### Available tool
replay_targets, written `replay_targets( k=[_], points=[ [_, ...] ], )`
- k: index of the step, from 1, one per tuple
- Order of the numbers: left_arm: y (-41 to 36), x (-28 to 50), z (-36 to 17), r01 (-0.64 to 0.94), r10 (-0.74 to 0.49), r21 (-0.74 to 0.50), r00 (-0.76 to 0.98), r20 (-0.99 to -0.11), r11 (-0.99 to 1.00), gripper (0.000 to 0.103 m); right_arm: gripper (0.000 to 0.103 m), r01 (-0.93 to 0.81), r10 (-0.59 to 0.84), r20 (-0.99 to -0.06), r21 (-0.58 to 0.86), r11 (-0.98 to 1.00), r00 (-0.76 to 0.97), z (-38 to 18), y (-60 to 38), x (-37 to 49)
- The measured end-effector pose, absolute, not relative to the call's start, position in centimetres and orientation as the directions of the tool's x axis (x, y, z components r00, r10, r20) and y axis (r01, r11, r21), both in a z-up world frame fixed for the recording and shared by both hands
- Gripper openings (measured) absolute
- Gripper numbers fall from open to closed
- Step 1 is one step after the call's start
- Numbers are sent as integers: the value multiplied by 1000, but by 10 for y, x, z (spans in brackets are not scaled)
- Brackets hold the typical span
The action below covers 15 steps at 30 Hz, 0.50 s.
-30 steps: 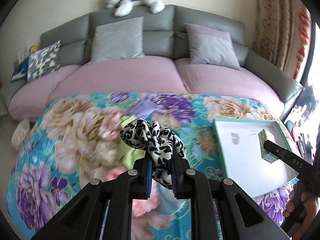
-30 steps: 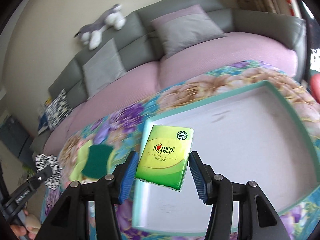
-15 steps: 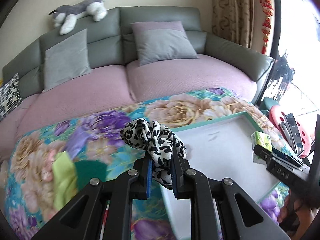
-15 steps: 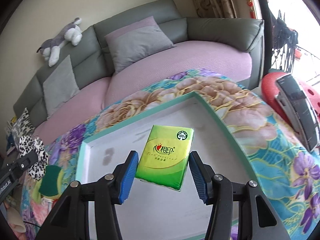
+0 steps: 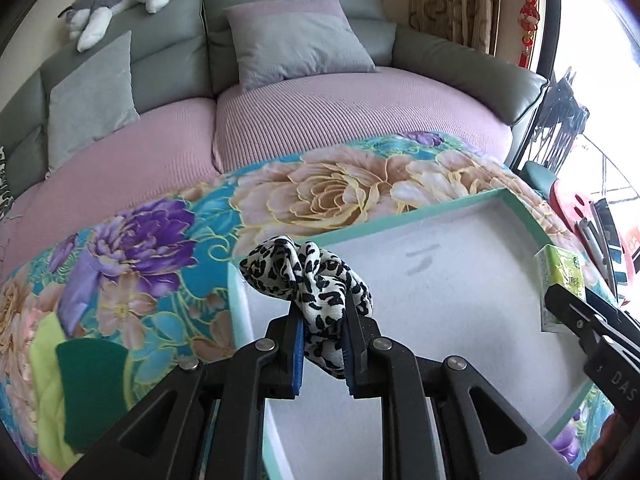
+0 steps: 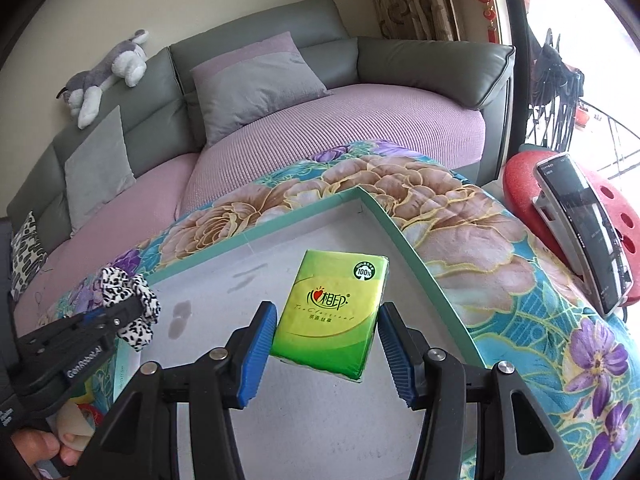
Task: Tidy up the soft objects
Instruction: 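Lower the scrunchie into the tray with the left tool while the right tool releases the tissue pack there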
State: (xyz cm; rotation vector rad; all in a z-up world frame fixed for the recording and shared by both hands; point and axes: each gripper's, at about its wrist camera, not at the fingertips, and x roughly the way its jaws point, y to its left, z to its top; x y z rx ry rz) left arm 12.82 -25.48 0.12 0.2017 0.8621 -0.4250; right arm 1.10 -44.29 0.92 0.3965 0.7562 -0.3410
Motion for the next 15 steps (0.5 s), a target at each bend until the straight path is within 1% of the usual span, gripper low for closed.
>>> replay_targets(
  k=[11,15],
  points=[
    [-263,141,-22,436,-277,-14,546,-790,900,17,56,444,-159,-723,222,868,672,3,-445,15],
    [-263,140,-21,429,-264,-1,553,-791,903,21,56,444,-161,-727,214,870,667,3,-444,16]
  ],
)
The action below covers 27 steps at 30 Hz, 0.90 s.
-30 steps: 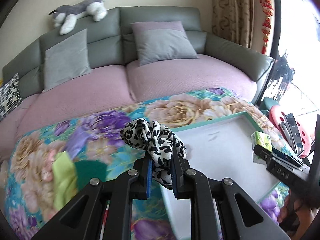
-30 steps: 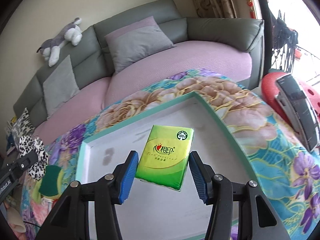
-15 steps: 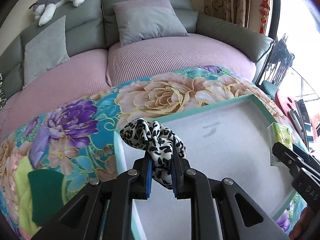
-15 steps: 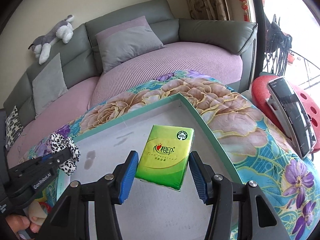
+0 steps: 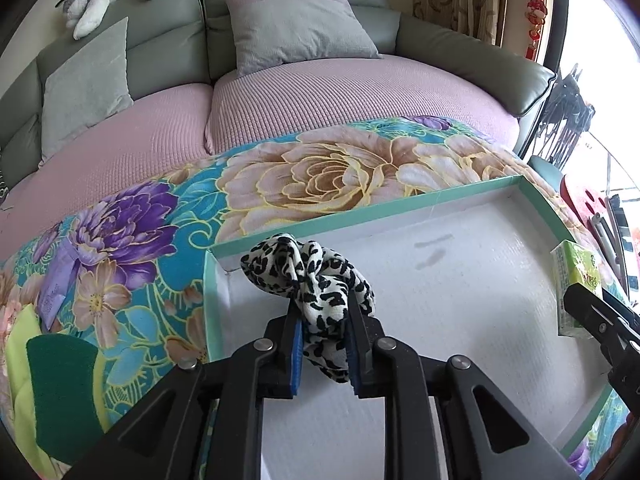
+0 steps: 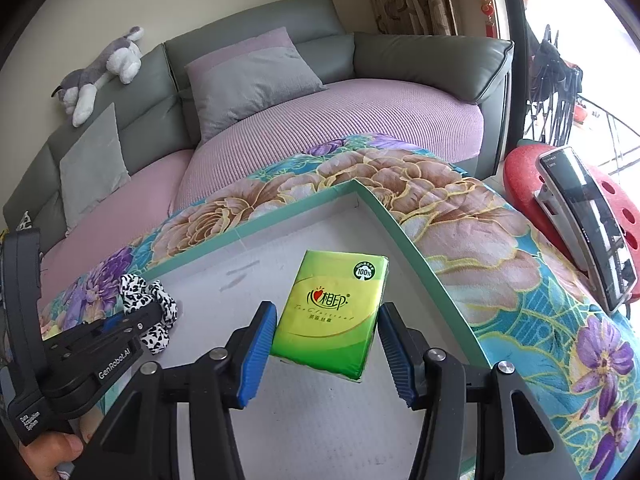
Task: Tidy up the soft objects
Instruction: 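Lower the scrunchie into the tray with the left tool while the right tool releases the tissue pack there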
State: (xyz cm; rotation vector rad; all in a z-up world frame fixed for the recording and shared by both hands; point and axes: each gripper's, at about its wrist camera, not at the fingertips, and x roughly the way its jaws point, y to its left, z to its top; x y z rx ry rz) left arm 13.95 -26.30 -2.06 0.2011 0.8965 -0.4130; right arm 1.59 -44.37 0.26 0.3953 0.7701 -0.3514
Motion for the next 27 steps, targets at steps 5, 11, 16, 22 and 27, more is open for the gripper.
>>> replay_targets(
  k=[5,11,16,22,27],
  points=[
    [-258,135,-14,416,-252,-5,541,-803,909,26,56,443,-159,-736,208,872,658,0,-443,17],
    [-236,120,7,376,-244,-18,563,-790,926,42,56,455,-163,-754,196,869,636,-5,-445,19],
    [-219,110,21,344,-218,1,598,-772,939,43,56,459,-172,-767,174,871,618,-8,-444,20],
    [-198,105,24,284,-168,17,612,-773,959,44,56,455,-175,-775,158,876,607,-10,-441,22],
    [-185,103,21,237,-127,26,605,-786,971,85,73,463,-207,-777,120,878,595,-8,-439,23]
  ],
)
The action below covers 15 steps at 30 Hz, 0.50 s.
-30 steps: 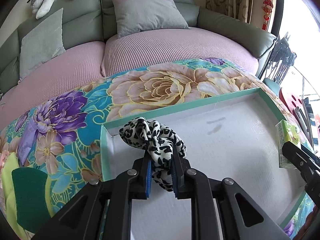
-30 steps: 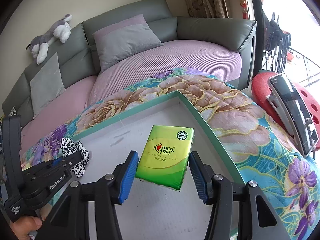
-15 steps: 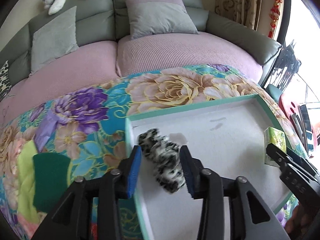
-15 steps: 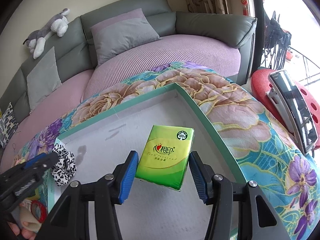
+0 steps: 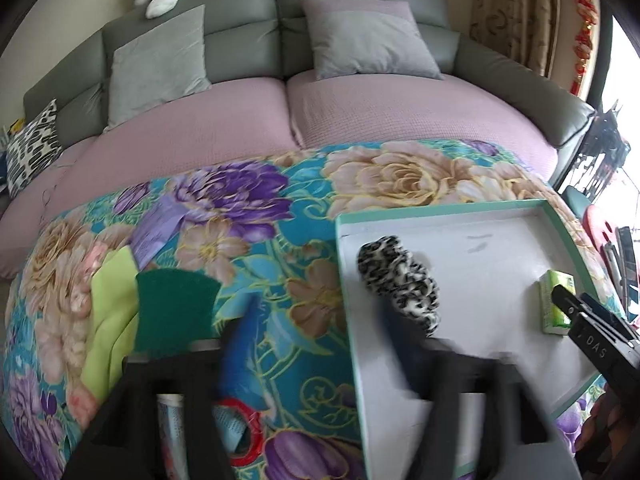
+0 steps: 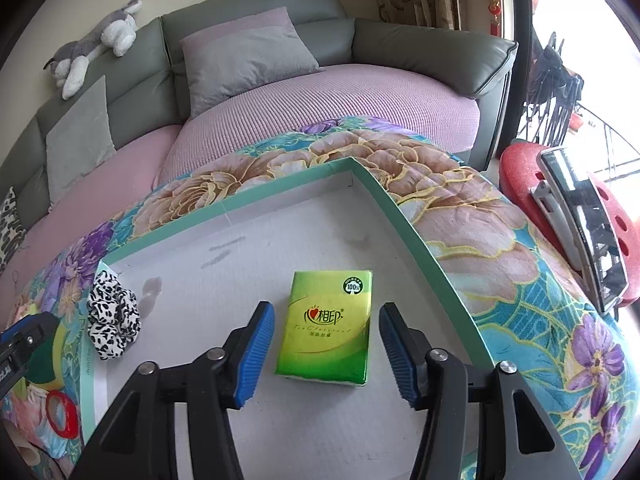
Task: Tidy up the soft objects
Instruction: 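Lower the scrunchie into the tray with the left tool while the right tool releases the tissue pack there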
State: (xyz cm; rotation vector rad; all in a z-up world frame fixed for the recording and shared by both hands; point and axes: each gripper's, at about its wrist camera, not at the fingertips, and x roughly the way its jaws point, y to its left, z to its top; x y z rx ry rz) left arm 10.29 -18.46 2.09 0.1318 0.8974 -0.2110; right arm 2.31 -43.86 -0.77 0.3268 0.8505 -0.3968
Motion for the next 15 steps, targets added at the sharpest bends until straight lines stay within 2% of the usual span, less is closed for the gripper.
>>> replay_targets(
  k=[1,3,5,14,15],
  points=[
    [-183,102,21,230,-119,31,609,-784,973,85,79,467,-211,-776,119,876,594,-7,-439,23],
    [-180,100,22,220,-111,34,614,-781,975,85,96,468,-209,-776,123,875,595,-6,-439,23],
    [-176,99,22,208,-105,33,618,-779,978,85,103,470,-225,-773,106,876,593,-5,-438,23],
    [-148,89,21,143,-74,23,633,-770,989,86,103,473,-269,-761,56,879,590,0,-430,25],
    [-144,88,21,135,-71,21,638,-767,991,89,103,472,-268,-759,58,880,593,1,-429,25]
  ],
)
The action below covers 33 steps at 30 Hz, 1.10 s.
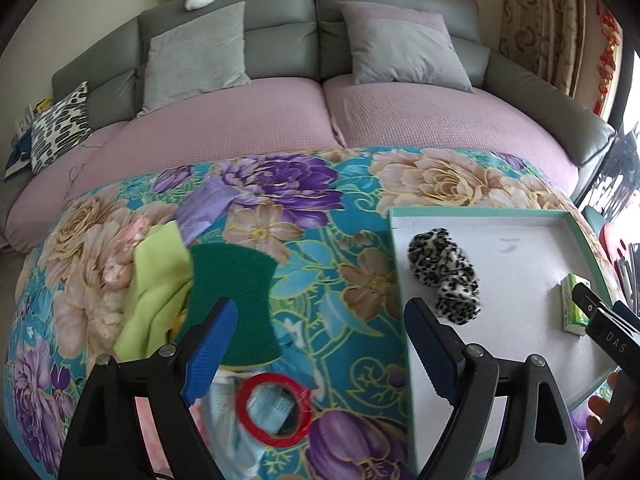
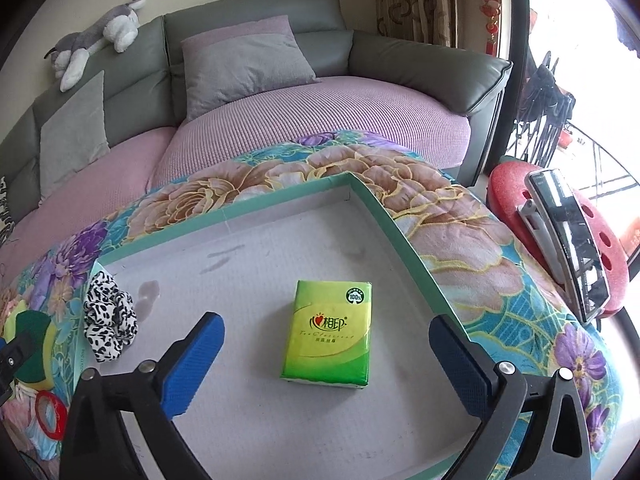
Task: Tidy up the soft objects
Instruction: 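Lower the scrunchie into the tray with the left tool while the right tool releases the tissue pack there, then move both tools back over the pile of items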
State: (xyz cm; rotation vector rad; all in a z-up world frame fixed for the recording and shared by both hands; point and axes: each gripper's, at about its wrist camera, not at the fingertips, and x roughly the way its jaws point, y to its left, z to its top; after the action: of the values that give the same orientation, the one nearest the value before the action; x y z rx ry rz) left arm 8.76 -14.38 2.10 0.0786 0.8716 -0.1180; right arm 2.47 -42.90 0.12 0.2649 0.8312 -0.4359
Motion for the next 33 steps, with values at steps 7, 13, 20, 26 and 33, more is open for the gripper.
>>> replay_targets(
  k=[7,13,20,26,33],
  points=[
    [-104,75,31,45,-45,-18,691,-721,999,103,103,449,-278,-747,30,893,603,8,-413,28],
    [-66,67,34,-21,-14,-41,707,-707,999,103,103,409,-265,-727,25,912,634,18,-392,31],
    [-24,55,41,-102,34,-59,728,-685,993,103,103,329,-216,-714,21,944,666,23,-358,37],
    [16,48,43,-192,75,-100,734,-675,976,103,103,225,-144,-679,32,974,720,28,-324,43],
    [54,42,38,-252,89,-146,732,-675,957,103,103,145,-82,-682,36,989,727,29,-284,50]
  ],
)
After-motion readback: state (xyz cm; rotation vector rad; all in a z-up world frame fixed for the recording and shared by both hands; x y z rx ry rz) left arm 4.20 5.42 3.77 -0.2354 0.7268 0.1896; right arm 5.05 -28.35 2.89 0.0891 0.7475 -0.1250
